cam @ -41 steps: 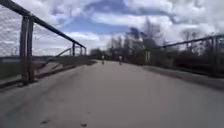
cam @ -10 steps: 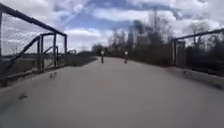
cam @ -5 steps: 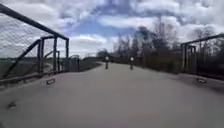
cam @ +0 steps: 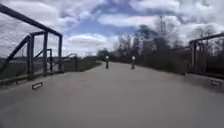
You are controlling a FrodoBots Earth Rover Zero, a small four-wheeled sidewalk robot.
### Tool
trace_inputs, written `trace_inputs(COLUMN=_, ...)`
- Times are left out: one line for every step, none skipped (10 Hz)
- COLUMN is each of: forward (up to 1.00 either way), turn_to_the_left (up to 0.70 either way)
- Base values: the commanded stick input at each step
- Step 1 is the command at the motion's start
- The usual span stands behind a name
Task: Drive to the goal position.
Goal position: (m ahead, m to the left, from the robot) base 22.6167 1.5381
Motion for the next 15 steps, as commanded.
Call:
trace_inputs(forward=0.95, turn_to_the_left=-0.06)
trace_inputs(forward=0.95, turn_to_the_left=-0.26)
trace_inputs(forward=0.95, turn_to_the_left=-0.38)
trace_inputs(forward=0.95, turn_to_the_left=-0.38)
trace_inputs(forward=0.95, turn_to_the_left=-0.38)
trace_inputs(forward=0.95, turn_to_the_left=0.00)
trace_inputs(forward=0.95, turn_to_the_left=0.00)
trace_inputs(forward=0.95, turn_to_the_left=0.00)
trace_inputs(forward=0.95, turn_to_the_left=0.00)
trace_inputs(forward=0.95, turn_to_the_left=0.00)
trace_inputs(forward=0.96, turn_to_the_left=0.00)
trace_inputs(forward=0.95, turn_to_the_left=0.00)
trace_inputs(forward=0.95, turn_to_the_left=0.00)
trace_inputs(forward=0.95, turn_to_the_left=0.00)
trace_inputs(forward=0.95, turn_to_the_left=0.00)
